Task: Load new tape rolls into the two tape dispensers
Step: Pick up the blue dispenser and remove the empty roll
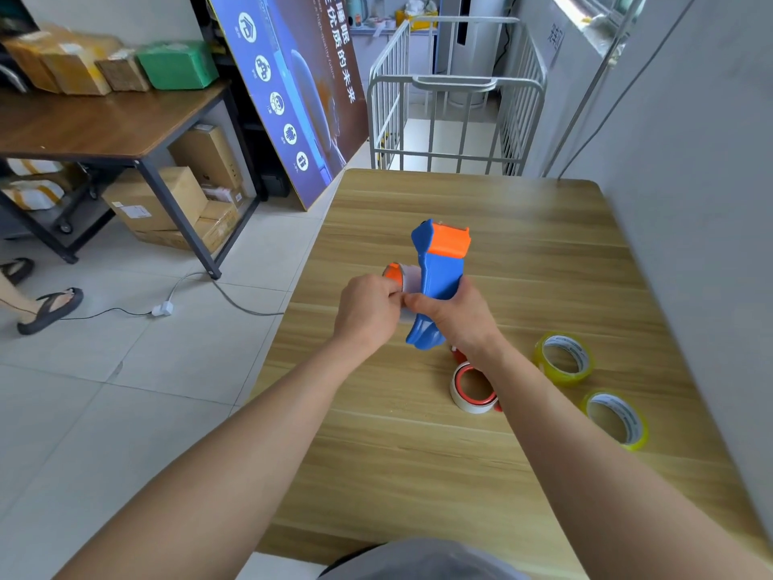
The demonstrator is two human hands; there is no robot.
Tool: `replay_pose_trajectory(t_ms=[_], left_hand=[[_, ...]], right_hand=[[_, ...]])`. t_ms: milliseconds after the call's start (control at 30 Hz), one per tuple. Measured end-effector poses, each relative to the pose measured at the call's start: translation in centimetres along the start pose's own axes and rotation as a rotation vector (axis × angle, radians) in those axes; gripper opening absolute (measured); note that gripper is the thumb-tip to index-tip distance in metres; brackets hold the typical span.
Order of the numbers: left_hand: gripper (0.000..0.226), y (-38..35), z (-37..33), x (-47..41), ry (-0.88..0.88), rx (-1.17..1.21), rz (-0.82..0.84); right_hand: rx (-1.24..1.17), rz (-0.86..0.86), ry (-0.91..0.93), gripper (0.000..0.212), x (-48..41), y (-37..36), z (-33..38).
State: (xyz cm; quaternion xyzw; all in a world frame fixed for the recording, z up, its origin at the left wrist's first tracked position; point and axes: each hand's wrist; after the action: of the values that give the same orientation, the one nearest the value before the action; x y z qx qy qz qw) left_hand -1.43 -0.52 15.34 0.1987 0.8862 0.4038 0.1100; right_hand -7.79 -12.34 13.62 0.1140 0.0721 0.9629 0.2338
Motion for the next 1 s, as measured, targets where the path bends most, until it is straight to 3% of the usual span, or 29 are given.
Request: replay_pose_trajectory(t_ms=[100,267,400,467,533,633,700,800,900,1000], left_hand=[[0.041,0.4,-0.1,-0.3,-0.003,-0.122,0.056],[0.036,0.1,-0.2,-0.3,0.059,-0.080,0.090],[0.030,0.4,0.0,-0.8,0.111,0.063,0.176],[0.029,0.5,0.3,-1.1,0.148,0.151,0.210],[0.031,0.5,0.5,-1.4,0.181,0.227,0.186],[0.021,0.8,0.9,-2.1,0.348,0.526,0.115],[0.015,1.3,1.2,-2.5,0.435,0.740,0.153],[0.010,1.4,1.6,-2.7,0.434,0.817,0.222],[0.010,0.4,2.0,-2.7,0.308,0.646,0.103],[0.009,-0.6,2.7,-3.0,0.182,0.466,0.009]], right_hand=[[-0.100,0.105,0.023,0.023,0.3,0.3,-0.6],[0.000,0.128,0.044,0.025,0.3,0.6,-0.7],[0.104,0.173,0.030,0.026,0.0,1.0,-0.6],[0.137,0.175,0.015,0.037,-0.2,1.1,-0.7],[0.258,0.130,-0.026,0.050,-0.7,1.2,-1.0],[0.412,0.026,-0.112,0.050,-0.9,1.8,-1.7],[0.344,-0.021,-0.145,0.041,-1.1,2.3,-2.5],[0.032,-0.064,-0.228,0.025,-1.4,2.7,-2.7],[-0.298,-0.087,-0.305,0.022,-1.8,3.1,-2.8],[-0.393,-0.106,-0.296,0.028,-2.0,3.7,-3.2]])
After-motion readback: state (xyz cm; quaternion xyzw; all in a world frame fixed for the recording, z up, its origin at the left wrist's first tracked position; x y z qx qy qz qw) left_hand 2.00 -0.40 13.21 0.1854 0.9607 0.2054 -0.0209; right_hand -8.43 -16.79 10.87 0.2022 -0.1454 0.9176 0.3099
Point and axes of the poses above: each hand's wrist, its own x-axis away from the middle knuckle, its own y-axis out of the back of the hand, z = x × y
